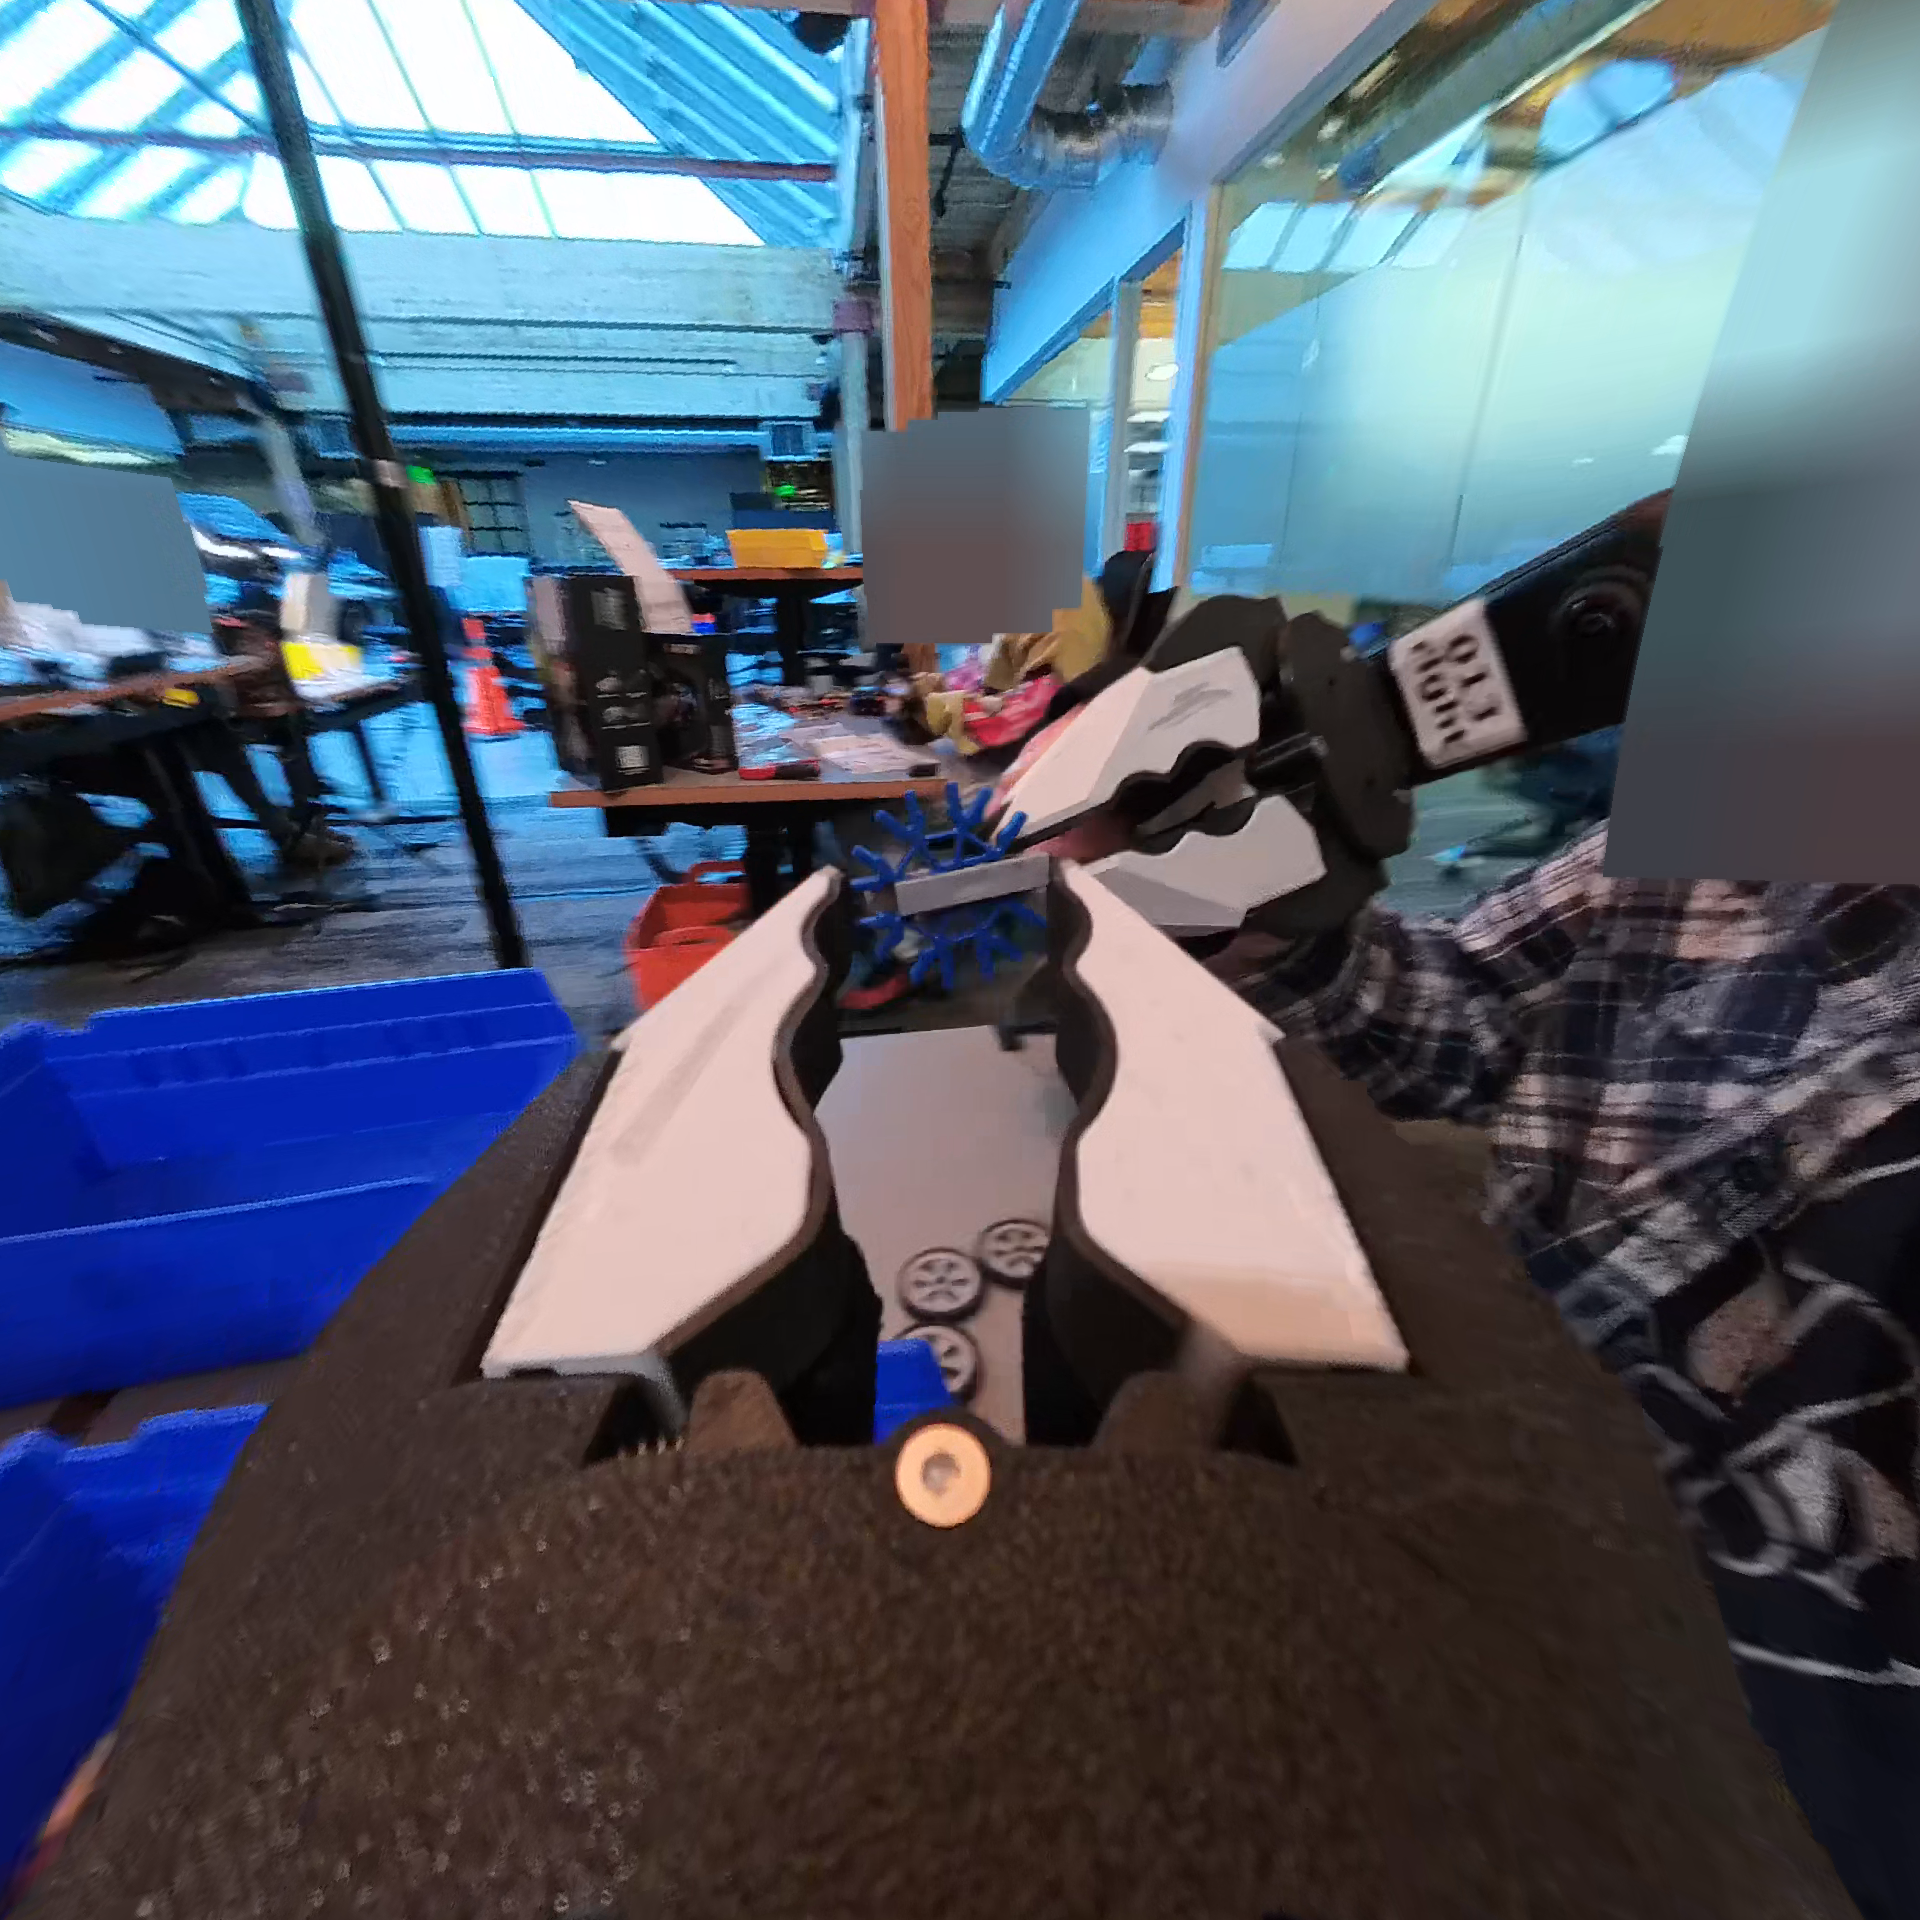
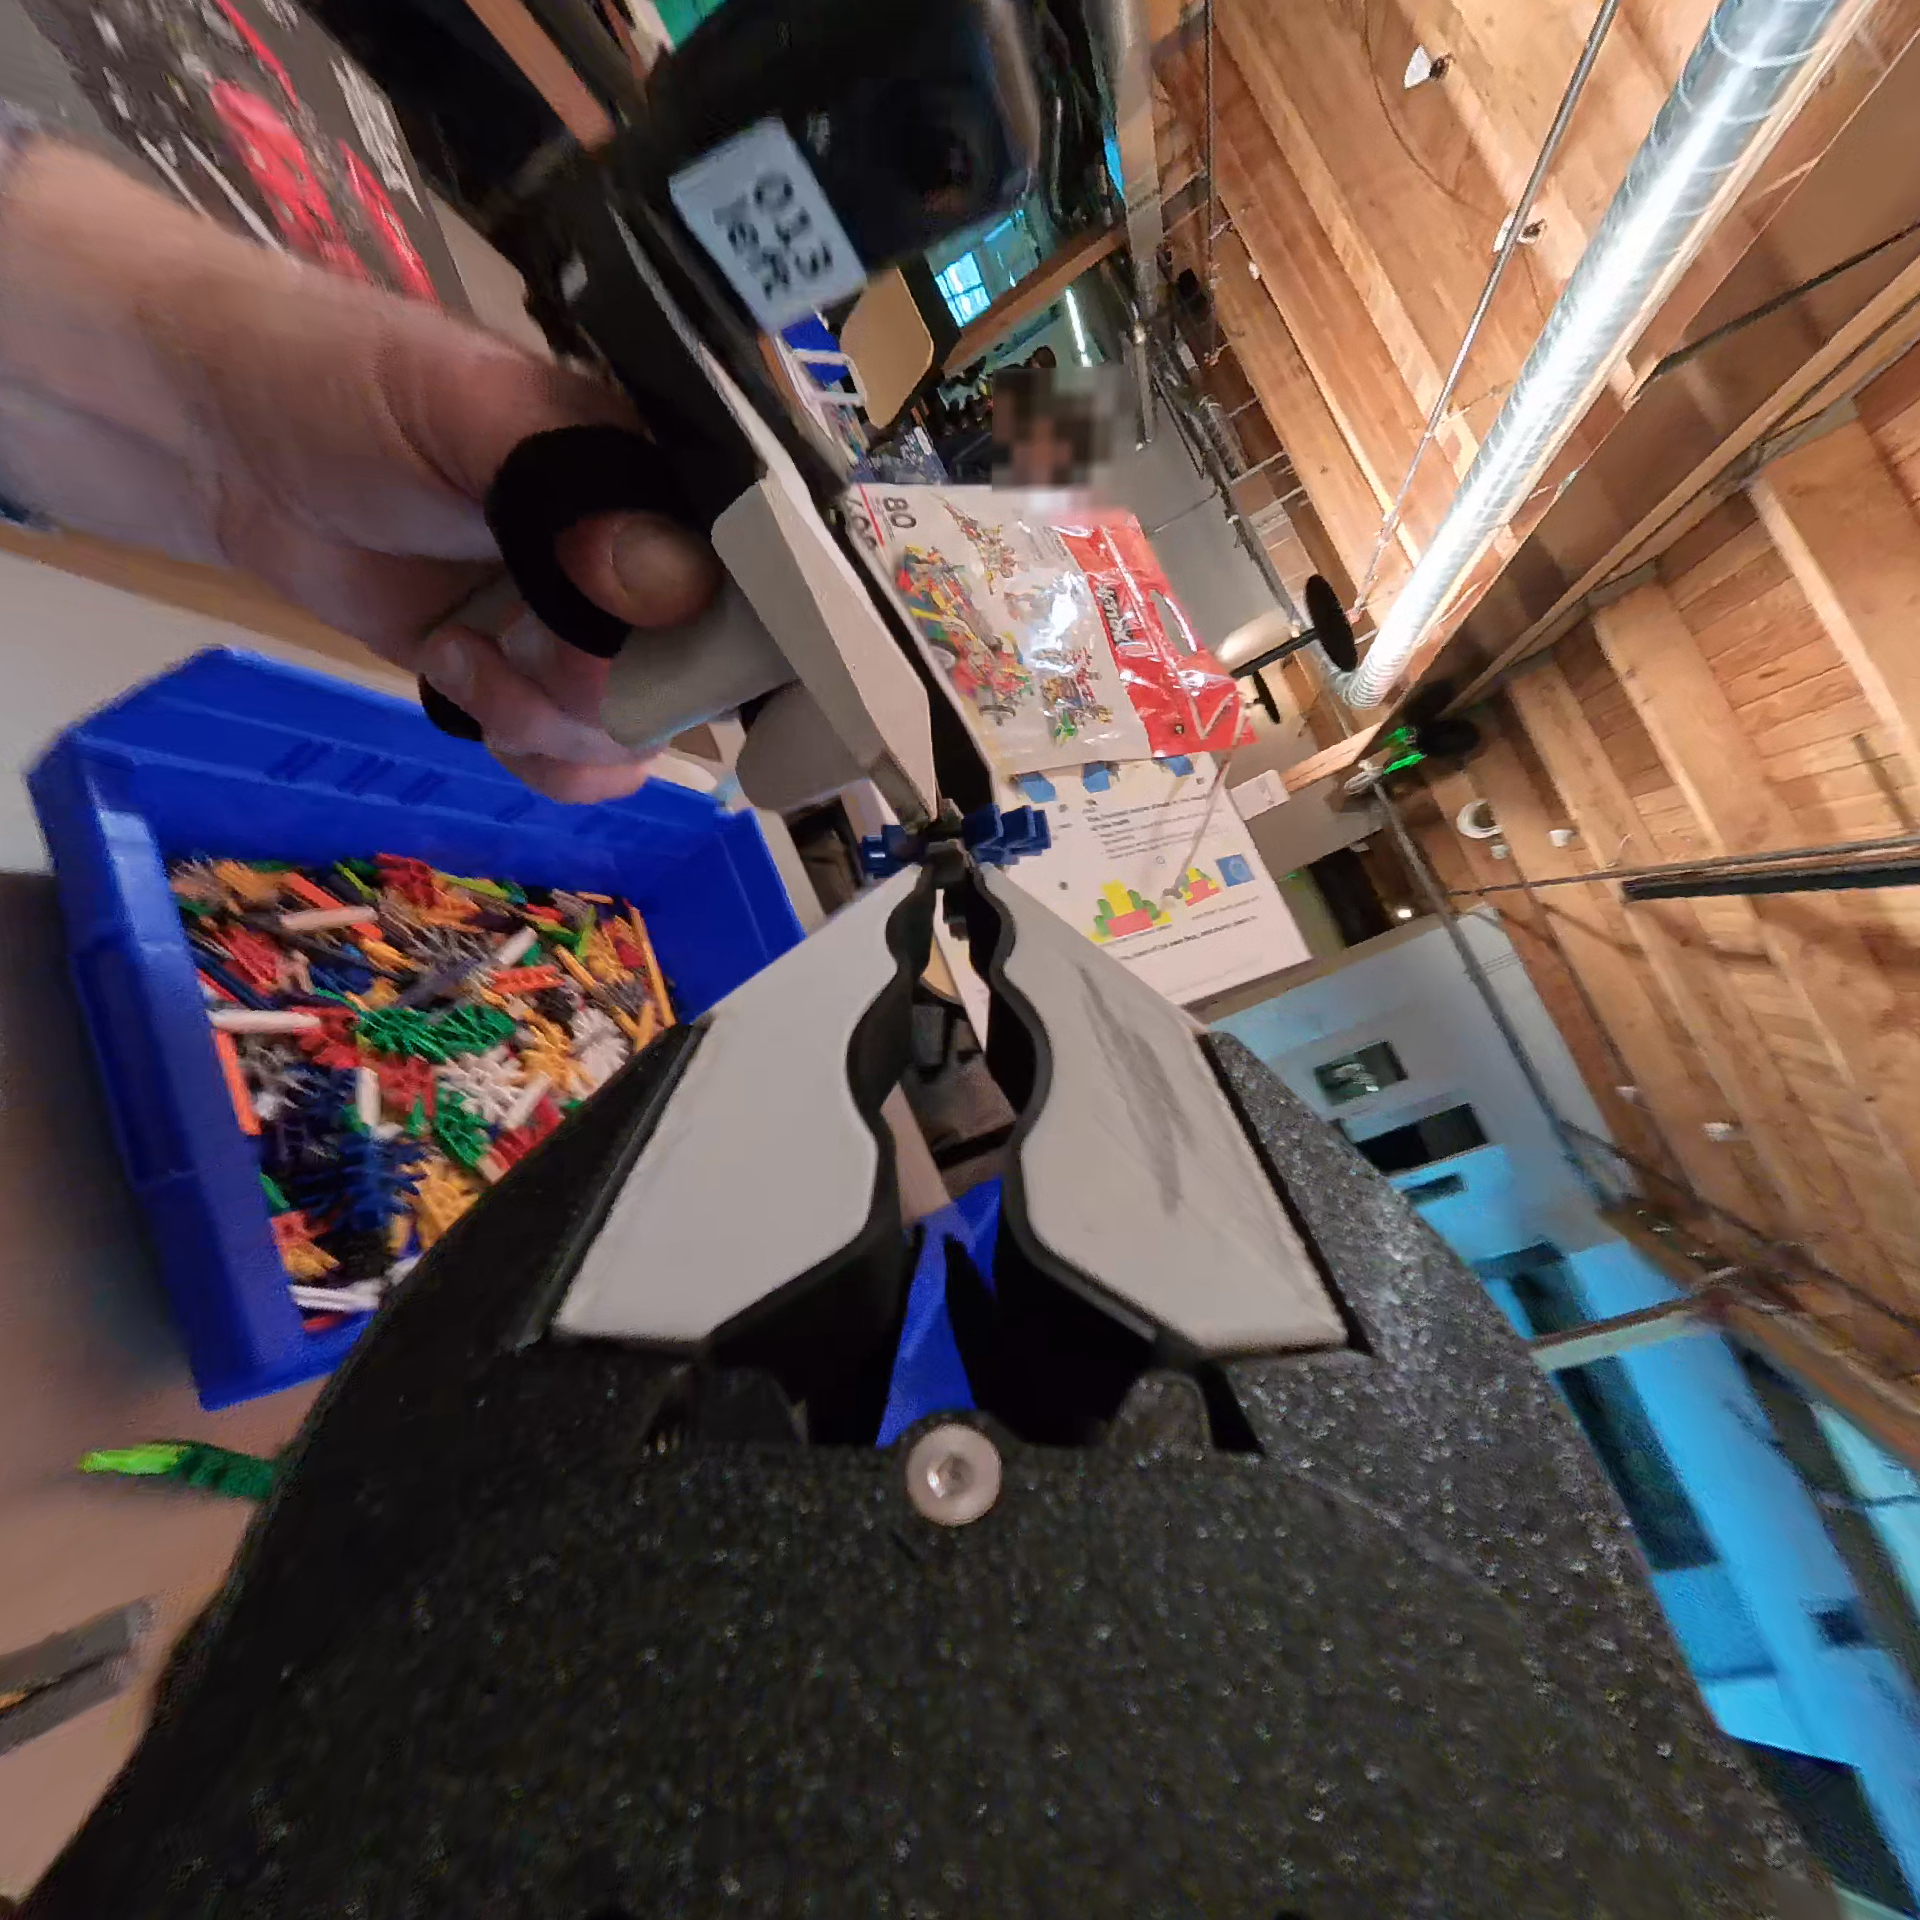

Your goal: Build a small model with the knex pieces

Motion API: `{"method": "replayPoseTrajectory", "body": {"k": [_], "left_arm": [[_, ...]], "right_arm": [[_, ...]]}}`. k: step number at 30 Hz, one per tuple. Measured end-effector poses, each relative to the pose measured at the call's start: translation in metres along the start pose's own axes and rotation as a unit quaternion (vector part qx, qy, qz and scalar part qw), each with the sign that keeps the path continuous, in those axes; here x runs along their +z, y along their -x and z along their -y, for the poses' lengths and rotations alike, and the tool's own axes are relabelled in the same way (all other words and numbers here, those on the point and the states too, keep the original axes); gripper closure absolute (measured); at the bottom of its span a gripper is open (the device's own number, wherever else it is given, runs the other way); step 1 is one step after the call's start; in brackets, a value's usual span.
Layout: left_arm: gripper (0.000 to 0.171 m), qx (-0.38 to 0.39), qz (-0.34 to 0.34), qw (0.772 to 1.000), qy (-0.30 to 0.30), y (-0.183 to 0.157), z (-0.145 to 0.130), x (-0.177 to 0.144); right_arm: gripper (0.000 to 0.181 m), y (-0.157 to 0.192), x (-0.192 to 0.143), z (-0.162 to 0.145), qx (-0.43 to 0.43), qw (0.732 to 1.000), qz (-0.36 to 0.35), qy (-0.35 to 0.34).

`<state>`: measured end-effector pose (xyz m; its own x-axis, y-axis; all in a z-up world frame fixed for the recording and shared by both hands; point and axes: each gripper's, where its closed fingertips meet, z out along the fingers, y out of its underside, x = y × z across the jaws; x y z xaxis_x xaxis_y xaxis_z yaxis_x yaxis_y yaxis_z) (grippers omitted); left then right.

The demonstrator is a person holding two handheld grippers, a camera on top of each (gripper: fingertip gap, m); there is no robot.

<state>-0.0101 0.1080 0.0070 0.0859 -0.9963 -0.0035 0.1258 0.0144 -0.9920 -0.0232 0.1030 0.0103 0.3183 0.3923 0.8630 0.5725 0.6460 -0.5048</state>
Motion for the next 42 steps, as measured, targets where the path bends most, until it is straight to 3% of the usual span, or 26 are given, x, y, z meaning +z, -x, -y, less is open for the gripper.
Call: {"method": "replayPoseTrajectory", "body": {"k": [7,11,28,37,42], "left_arm": [[0.136,-0.09,-0.117,0.987,-0.069,-0.015,0.008,-0.009],[0.137,-0.108,-0.137,0.981,-0.089,-0.017,0.009,-0.01],[0.136,0.004,-0.114,0.992,-0.055,-0.032,0.01,-0.011],[0.136,0.014,-0.199,0.976,-0.091,-0.06,0.016,-0.02],[0.136,0.001,-0.201,0.974,-0.106,-0.057,0.019,-0.023]], "right_arm": [[0.178,0.002,-0.001,0.023,0.062,0.998,0.018,-0.025],[0.178,0.002,-0.001,0.027,0.092,0.995,0.029,-0.039],[0.177,0.006,-0.012,0.036,0.162,0.979,0.066,-0.106],[0.172,0.019,-0.029,0.062,0.127,0.977,0.068,-0.16],[0.16,0.015,-0.036,0.061,0.144,0.974,0.056,-0.163]]}}
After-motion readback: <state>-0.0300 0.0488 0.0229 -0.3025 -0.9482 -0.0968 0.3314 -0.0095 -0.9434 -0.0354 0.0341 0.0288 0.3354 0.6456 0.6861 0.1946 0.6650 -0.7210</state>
